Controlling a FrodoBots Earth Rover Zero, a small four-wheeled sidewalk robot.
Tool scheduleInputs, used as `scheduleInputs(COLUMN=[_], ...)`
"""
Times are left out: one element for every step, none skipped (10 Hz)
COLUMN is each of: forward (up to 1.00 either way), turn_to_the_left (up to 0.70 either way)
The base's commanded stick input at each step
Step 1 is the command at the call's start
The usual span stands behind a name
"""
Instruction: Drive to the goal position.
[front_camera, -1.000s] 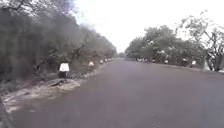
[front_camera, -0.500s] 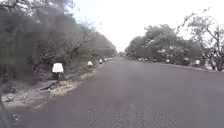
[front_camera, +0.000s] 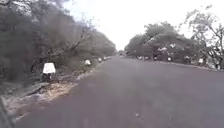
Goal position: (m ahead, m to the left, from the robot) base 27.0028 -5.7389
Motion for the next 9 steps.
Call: scheduleInputs(forward=[0.70, 0.70, 0.70, 0.70, 0.70, 0.70, 0.70, 0.70, 0.70], turn_to_the_left=[0.00, 0.00, 0.02, 0.02, 0.02, 0.02, 0.02, 0.01, 0.00])
